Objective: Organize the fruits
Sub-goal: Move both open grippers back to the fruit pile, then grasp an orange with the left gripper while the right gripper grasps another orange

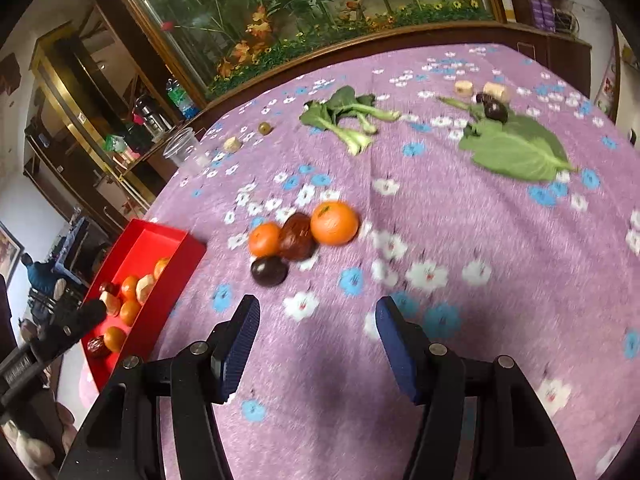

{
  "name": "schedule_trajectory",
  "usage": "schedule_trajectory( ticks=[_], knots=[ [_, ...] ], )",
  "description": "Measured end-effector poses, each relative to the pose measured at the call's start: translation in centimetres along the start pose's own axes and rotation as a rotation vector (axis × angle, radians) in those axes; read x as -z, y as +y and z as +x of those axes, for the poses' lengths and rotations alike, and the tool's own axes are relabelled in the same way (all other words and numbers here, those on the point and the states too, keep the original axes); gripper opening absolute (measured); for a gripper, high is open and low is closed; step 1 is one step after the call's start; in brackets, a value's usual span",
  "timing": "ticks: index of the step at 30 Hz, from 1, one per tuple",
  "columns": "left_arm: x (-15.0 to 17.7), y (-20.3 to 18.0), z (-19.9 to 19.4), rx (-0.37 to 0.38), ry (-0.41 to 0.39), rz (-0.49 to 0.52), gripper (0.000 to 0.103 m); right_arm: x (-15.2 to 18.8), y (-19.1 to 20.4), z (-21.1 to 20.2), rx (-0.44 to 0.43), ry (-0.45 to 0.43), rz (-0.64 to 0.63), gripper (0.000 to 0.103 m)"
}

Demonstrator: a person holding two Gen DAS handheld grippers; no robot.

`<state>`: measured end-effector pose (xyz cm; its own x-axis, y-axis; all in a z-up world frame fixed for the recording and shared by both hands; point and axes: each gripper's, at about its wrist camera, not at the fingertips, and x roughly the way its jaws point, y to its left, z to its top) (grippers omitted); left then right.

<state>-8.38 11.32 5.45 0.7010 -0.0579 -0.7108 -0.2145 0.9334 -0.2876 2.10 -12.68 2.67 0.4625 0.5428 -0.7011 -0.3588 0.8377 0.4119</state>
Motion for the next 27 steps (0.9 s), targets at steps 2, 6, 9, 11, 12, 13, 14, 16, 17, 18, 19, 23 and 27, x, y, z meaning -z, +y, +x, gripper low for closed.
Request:
schedule_trajectory(
  ticks=[2, 6, 9, 11, 12, 13, 14, 16, 17, 18, 19, 23, 27],
  knots=[
    [0.0, -0.8, 0.9, -0.003, 0.014, 0.026, 0.074, -0.8, 0.0, 0.2, 0.011, -0.004, -0.022, 0.065],
    [-0.3, -2.1, 2.5, 0.006, 0.039, 0.061, 0.074, -2.4, 0.4, 1.1, 0.026, -0.022, -0.094, 0.065],
    [-0.3, -2.7, 3.4, 0.013, 0.055, 0.076, 0.074, -3.2, 1.0, 2.4, 0.029, -0.027, -0.155, 0.036],
    [-0.2, -2.9, 4.2, 0.015, 0.074, 0.082, 0.074, -3.7, 1.2, 3.4, 0.040, -0.023, -0.171, 0.035],
    [-0.2, -3.0, 4.5, 0.019, 0.081, 0.082, 0.074, -4.0, 1.1, 3.9, 0.041, -0.023, -0.167, 0.035],
    [-0.1, -3.0, 4.8, 0.022, 0.089, 0.082, 0.074, -4.3, 1.0, 4.4, 0.040, -0.017, -0.161, 0.035],
    [-0.2, -3.0, 5.1, 0.020, 0.092, 0.082, 0.074, -4.4, 1.0, 4.8, 0.037, -0.013, -0.155, 0.036],
    [-0.3, -3.0, 5.6, 0.015, 0.097, 0.080, 0.074, -4.7, 0.8, 5.3, 0.040, -0.021, -0.144, 0.037],
    [-0.5, -3.0, 5.8, 0.014, 0.100, 0.079, 0.074, -4.9, 0.8, 5.4, 0.043, -0.031, -0.145, 0.037],
    [-0.6, -3.0, 6.1, 0.013, 0.103, 0.077, 0.074, -5.0, 0.8, 5.5, 0.042, -0.036, -0.144, 0.037],
    [-0.8, -3.0, 6.4, 0.013, 0.106, 0.076, 0.074, -5.1, 0.7, 5.5, 0.042, -0.040, -0.143, 0.037],
    [-1.5, -3.6, 7.5, 0.015, 0.106, 0.094, 0.074, -5.2, 0.4, 6.0, 0.066, -0.057, -0.155, 0.045],
    [-2.1, -4.6, 8.8, 0.021, 0.110, 0.118, 0.073, -5.3, -0.7, 6.6, 0.068, -0.046, -0.121, 0.047]
  ],
)
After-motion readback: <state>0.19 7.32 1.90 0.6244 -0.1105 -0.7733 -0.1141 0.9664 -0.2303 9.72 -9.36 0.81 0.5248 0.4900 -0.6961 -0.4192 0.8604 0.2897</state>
